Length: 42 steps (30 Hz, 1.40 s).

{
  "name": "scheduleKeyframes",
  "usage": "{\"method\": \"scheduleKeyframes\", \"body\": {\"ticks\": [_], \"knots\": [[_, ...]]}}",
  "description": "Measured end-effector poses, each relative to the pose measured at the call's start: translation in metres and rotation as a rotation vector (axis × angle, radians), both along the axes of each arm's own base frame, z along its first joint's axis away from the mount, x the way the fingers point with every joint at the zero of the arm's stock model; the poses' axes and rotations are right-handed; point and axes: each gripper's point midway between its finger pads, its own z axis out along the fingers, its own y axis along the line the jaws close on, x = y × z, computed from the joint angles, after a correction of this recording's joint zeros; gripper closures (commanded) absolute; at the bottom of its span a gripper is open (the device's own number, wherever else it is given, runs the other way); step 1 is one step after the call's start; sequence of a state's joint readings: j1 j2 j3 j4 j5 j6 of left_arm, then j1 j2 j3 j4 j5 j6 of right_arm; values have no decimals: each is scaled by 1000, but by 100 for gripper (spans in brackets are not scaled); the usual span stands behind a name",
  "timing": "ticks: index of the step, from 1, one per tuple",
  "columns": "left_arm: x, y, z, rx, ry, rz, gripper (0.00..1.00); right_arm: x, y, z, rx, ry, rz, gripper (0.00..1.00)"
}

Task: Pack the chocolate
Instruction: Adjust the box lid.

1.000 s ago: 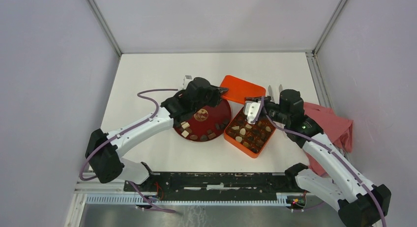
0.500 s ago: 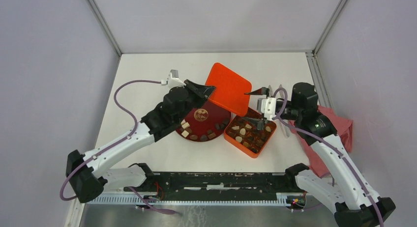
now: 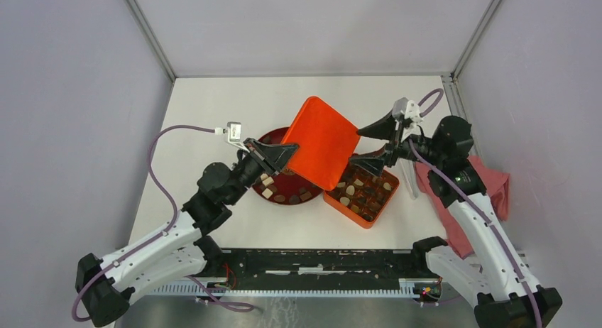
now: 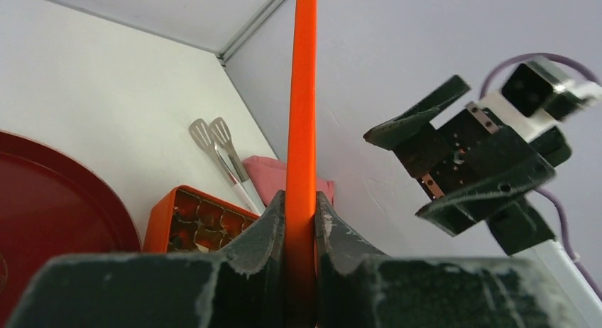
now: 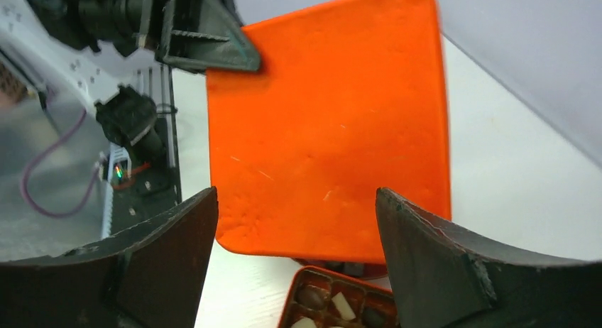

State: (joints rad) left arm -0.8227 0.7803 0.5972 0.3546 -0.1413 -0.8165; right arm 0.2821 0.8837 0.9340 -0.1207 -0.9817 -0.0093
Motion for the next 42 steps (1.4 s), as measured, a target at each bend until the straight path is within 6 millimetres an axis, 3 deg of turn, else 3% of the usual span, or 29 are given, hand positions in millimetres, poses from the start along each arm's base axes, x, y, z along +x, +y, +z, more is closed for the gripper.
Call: {"method": "scheduleKeyframes", "body": {"ticks": [3,6,8,11,15,21,28,33,36,42], "knots": [[5,4,-6,-15,-36,-27,98,11,-12,-5,127,155,-78,19],[27,20,-9,-91,-44,-16,98,25,-30,-38,249,341,-165,23],[47,32,-17,-157,-29,-9,98,30,-41,-71,301,475,-226,26],[63,29,-29,-211,9,-53,98,25,-45,-95,347,572,-245,25],[61,11,-31,-272,18,-169,98,18,-44,-89,395,534,-217,28],[66,-14,-15,-382,-11,-302,98,23,-43,-82,454,525,-208,30],[73,-46,-39,-395,72,-376,98,17,-31,-66,499,506,-126,34],[74,-58,-36,-406,63,-399,98,16,-28,-62,522,528,-107,41],[71,-63,-30,-412,54,-415,95,18,-26,-63,541,576,-110,49],[56,-82,-24,-416,34,-445,83,24,-28,-59,607,664,-123,96]]}}
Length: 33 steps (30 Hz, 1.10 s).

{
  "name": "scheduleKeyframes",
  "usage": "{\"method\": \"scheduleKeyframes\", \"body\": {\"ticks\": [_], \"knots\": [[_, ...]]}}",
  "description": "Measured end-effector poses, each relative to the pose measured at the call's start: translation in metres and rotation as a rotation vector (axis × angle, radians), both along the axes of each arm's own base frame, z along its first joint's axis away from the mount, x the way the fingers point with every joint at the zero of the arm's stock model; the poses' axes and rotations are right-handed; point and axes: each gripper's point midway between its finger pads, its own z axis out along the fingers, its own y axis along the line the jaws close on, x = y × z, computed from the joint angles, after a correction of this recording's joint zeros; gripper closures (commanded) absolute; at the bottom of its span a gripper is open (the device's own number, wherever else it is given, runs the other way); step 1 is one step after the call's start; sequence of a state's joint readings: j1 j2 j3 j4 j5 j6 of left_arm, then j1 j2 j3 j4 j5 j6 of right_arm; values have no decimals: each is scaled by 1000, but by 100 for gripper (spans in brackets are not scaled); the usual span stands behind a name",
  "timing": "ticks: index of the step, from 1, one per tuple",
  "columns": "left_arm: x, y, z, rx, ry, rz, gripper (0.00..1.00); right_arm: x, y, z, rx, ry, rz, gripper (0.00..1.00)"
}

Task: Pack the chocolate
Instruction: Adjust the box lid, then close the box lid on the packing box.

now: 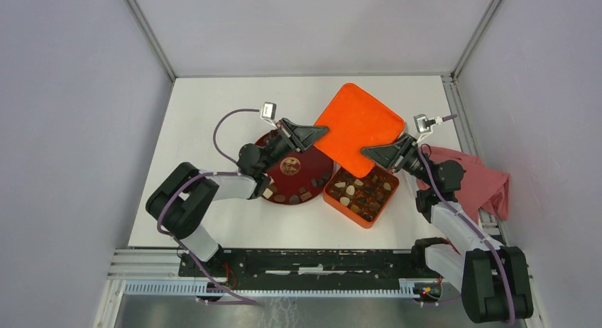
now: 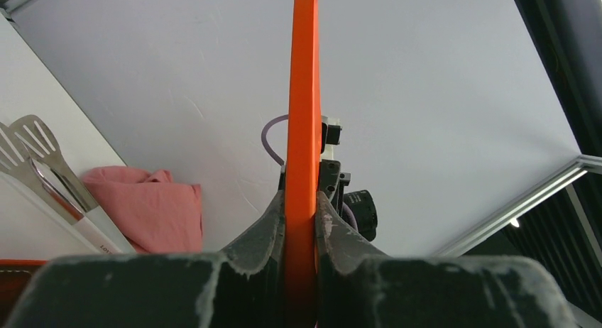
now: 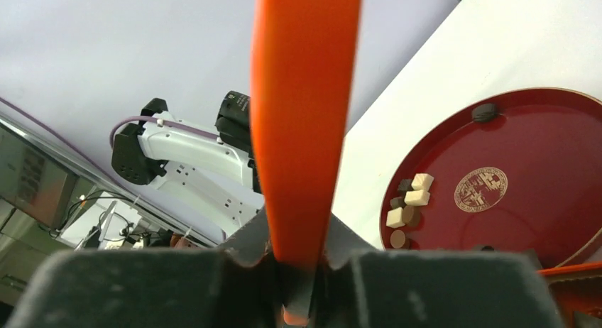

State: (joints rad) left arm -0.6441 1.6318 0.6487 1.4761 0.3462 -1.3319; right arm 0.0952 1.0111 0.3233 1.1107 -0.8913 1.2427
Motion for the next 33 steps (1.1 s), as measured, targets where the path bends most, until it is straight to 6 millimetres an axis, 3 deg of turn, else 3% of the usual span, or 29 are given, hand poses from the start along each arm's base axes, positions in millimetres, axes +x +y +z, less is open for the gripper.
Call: {"method": "scheduleKeyframes", "body": {"ticks": [1,4,5,6,7,14,19,22,28,33], "knots": [[0,-1,0,5,-9,8,73,0,-1,2,14,13,1,100],[-1,-1,0,-2,-5,33,41,-4,-5,6,37,36,8,100],[-4,0,0,-1,-5,41,18,-3,-9,6,46,46,-2,100],[-7,2,-1,4,-8,51,3,-3,-12,6,52,53,-11,100],[-9,4,-1,14,-14,65,1,-3,-15,5,60,64,-20,100],[-14,35,-3,201,-14,245,0,-7,-34,-5,24,82,-71,100],[-16,59,-16,489,-8,358,1,-6,-42,-35,-131,94,-95,100],[-16,65,-42,666,20,355,7,-5,-48,-54,-166,150,-92,100],[-21,65,-114,918,117,256,18,-16,-46,-88,-195,289,-2,100],[-22,55,-141,975,149,179,32,-28,-43,-116,-220,383,48,100]]}}
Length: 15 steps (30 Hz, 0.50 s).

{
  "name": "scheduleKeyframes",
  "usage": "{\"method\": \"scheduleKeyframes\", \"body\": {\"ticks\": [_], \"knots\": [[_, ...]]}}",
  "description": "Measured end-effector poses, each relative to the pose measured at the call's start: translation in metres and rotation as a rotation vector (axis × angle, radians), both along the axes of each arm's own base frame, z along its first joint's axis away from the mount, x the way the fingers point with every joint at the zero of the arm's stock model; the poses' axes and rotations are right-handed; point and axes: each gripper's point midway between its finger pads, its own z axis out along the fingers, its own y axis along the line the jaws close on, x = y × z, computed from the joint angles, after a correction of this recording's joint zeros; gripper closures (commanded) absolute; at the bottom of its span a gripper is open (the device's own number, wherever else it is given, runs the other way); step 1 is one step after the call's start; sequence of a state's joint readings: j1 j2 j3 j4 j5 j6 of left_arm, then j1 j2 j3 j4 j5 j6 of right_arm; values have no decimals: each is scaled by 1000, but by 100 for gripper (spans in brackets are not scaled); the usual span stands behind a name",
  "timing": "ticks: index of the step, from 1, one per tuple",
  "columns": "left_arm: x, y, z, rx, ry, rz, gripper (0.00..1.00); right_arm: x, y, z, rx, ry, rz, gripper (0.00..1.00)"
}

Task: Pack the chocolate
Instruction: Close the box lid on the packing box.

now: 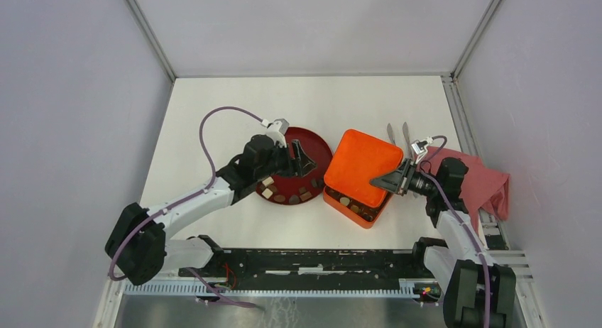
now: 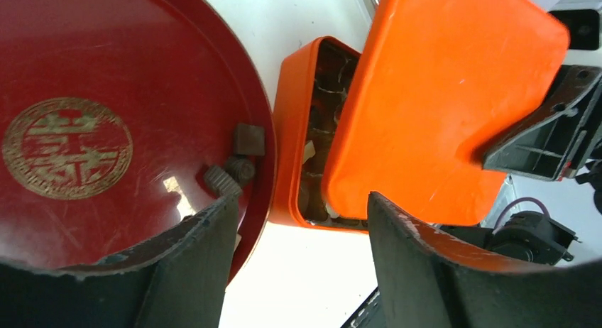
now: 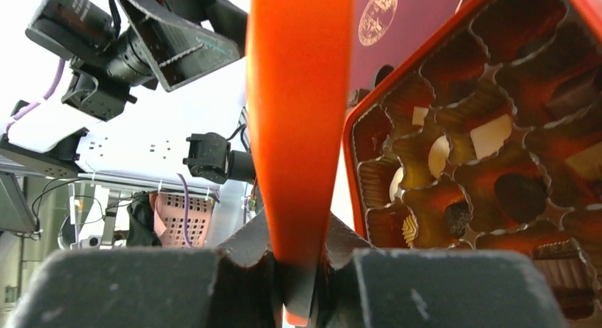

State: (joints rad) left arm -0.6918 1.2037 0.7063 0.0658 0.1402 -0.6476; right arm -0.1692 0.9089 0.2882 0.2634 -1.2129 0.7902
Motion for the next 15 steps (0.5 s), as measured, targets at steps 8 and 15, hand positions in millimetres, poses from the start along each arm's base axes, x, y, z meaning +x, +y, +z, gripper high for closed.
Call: {"method": "scheduleKeyframes", "body": {"ticks": [8,15], "knots": [[10,-28,-13,3,37,-92,37,-26,16,-34,47,138,42,100],[15,-33,-30,38,60,-111,43,-26,18,-36,60,167,47,100]]}}
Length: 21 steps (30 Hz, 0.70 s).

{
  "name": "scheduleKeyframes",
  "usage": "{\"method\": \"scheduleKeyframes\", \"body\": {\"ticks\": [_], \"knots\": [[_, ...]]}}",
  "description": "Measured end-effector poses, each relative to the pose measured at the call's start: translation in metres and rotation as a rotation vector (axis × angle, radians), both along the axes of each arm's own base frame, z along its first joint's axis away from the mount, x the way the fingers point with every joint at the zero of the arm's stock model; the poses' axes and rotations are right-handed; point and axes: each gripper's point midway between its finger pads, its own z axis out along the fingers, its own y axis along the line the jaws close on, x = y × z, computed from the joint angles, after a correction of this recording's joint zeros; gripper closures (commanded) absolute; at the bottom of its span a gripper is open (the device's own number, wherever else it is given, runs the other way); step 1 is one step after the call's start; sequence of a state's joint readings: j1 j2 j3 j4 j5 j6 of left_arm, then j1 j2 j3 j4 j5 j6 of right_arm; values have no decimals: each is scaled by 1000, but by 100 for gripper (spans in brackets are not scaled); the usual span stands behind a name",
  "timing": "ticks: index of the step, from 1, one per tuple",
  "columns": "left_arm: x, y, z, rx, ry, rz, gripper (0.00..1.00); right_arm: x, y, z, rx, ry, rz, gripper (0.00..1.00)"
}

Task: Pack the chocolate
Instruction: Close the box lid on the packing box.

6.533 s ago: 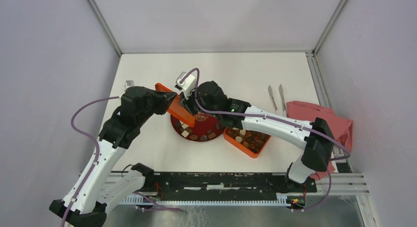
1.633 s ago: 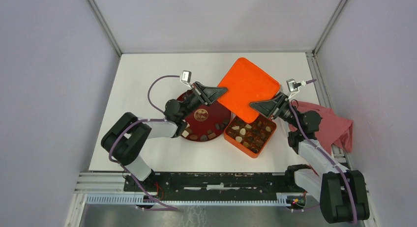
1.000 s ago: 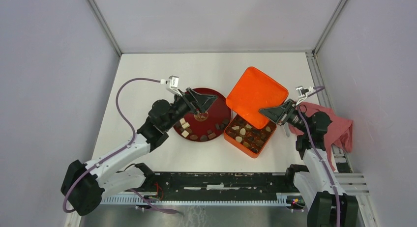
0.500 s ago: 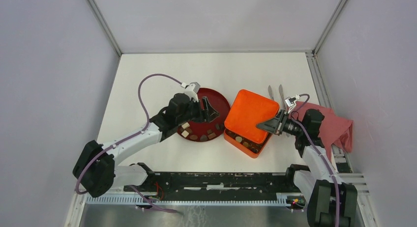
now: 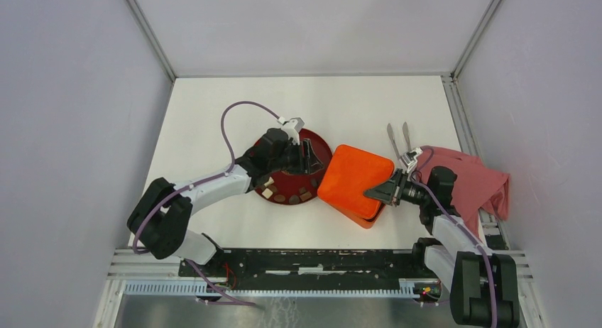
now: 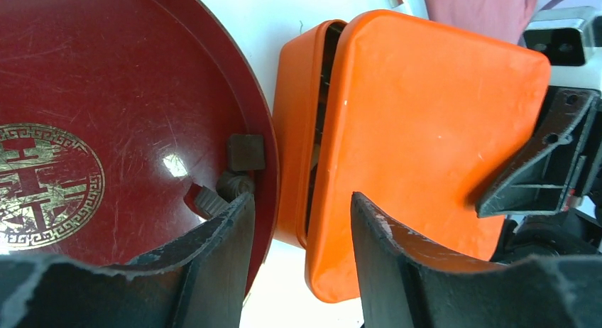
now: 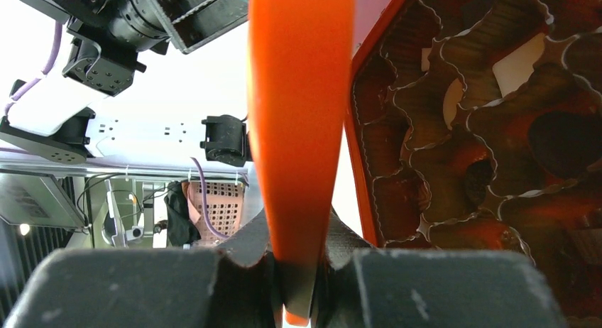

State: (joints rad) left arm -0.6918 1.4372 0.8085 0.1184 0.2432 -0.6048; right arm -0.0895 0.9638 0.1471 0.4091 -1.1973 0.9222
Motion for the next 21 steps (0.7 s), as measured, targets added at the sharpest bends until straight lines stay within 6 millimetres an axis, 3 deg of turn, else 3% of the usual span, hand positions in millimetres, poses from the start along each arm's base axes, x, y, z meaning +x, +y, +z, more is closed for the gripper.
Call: {"method": "scheduleKeyframes", "body": {"ticks": [7,21], "knots": [[2,-3,-19,30,39,-4,45,-1,-1,-7,-17,22,-9,100],[3,-10,-10,-12,8,-27,39,15,-9,-9,-57,43,-76,99]]}}
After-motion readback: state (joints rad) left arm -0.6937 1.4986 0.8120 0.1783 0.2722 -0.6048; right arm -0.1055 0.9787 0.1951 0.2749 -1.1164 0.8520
